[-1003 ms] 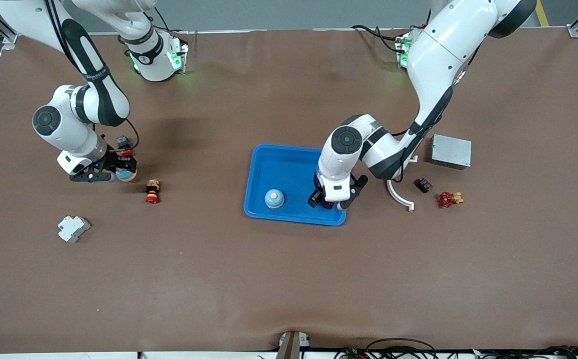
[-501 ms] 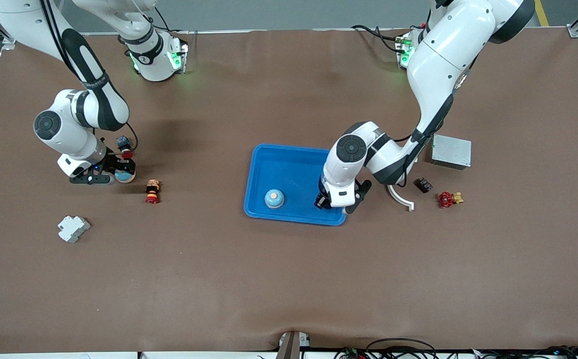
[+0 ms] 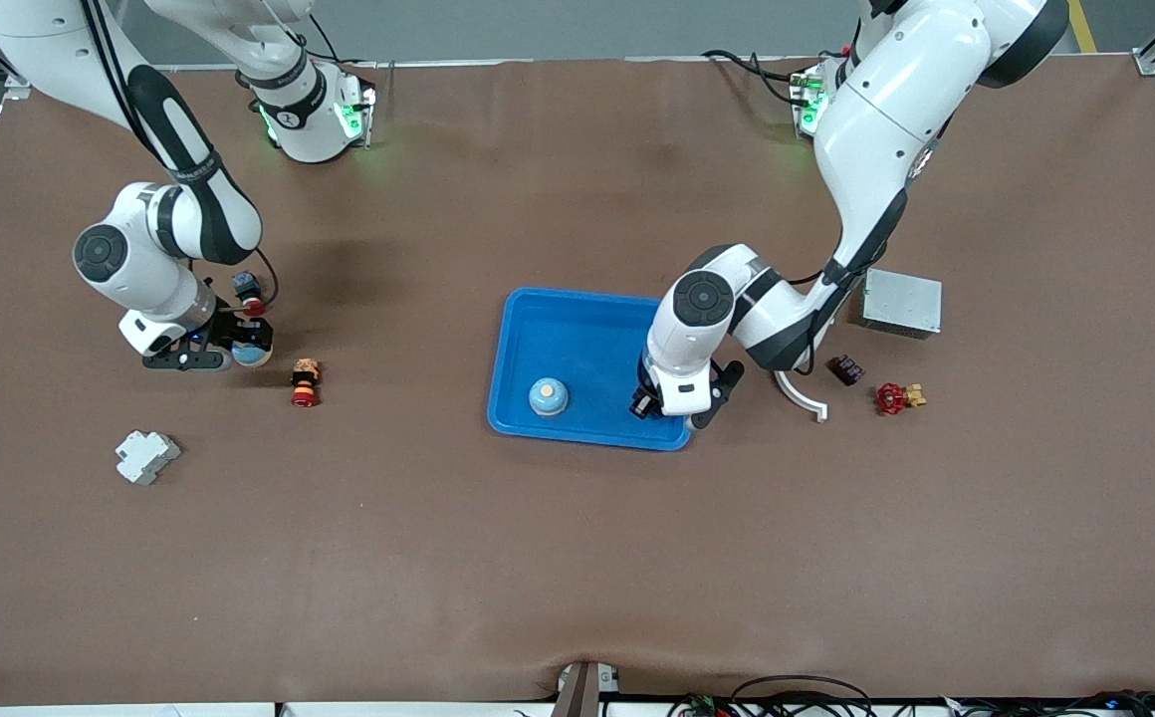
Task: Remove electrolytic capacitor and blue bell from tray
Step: 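Grasp the second brown capacitor with the left gripper, then lift and carry the capacitor toward the red valve with the left gripper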
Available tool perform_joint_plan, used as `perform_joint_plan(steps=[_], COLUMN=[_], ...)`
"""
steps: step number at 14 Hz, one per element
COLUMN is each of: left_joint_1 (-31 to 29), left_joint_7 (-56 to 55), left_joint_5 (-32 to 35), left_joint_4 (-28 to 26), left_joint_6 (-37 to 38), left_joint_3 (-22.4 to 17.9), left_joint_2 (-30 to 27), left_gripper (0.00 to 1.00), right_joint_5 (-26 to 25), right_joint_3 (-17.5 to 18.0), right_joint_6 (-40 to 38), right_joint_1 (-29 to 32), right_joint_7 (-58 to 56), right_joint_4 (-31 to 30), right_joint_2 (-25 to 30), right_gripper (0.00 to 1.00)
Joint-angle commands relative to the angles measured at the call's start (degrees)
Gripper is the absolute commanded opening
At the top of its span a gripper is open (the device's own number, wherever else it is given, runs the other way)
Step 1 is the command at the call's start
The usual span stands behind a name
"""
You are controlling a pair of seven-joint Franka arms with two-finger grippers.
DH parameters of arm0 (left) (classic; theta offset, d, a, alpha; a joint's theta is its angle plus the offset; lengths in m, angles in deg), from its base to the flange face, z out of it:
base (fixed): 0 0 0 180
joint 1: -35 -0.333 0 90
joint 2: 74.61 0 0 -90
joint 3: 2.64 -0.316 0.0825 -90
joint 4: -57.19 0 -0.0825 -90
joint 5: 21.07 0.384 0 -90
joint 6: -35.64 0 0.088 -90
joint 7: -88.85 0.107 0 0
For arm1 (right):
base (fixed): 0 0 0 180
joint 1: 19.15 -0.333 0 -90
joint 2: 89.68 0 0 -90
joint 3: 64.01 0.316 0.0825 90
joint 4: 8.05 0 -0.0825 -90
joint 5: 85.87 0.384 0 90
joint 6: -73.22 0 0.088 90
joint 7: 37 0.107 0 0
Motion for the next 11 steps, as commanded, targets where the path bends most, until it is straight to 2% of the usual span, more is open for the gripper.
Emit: perform_joint_plan(steps=[1, 2, 3, 4, 5, 8, 11], left_joint_1=[-0.54, -1.07, -2.03, -2.65, -3.44, -5.81, -10.37], left_joint_7=[-0.57, -0.22, -0.04, 0.05, 0.74, 6.18, 16.27], left_joint_5=[1.18, 0.57, 0.57, 0.57, 0.57, 0.57, 0.57], left_joint_4=[0.57, 0.57, 0.57, 0.57, 0.48, 0.39, 0.13], left_joint_6=[5.7, 6.68, 8.08, 9.4, 10.28, 14.58, 19.77], left_joint_3=[0.06, 0.06, 0.24, 0.33, 0.33, 0.41, 0.41], left_joint_2=[-4.38, -6.05, -7.28, -8.43, -9.4, -11.51, -13.01], left_gripper=[0.0, 0.0, 0.0, 0.0, 0.0, 0.0, 0.0], right_joint_5=[0.39, 0.48, 0.65, 0.65, 0.74, 0.74, 0.74], right_joint_3=[1.11, 1.11, 1.11, 1.11, 1.11, 1.11, 1.11], right_joint_6=[0.97, 1.49, 1.67, 2.37, 3.68, 5.01, 5.28], right_joint_1=[1.38, 1.38, 1.47, 1.47, 1.47, 1.47, 1.47], right_joint_7=[-0.76, -0.76, -0.76, -0.76, -0.67, -0.76, -0.76], right_joint_4=[0.69, 0.69, 0.69, 0.69, 0.6, 0.51, 0.51], right_joint_2=[-1.25, -1.43, -1.78, -1.96, -2.22, -2.75, -3.01], right_gripper=[0.0, 0.0, 0.07, 0.43, 0.99, 1.0, 1.0])
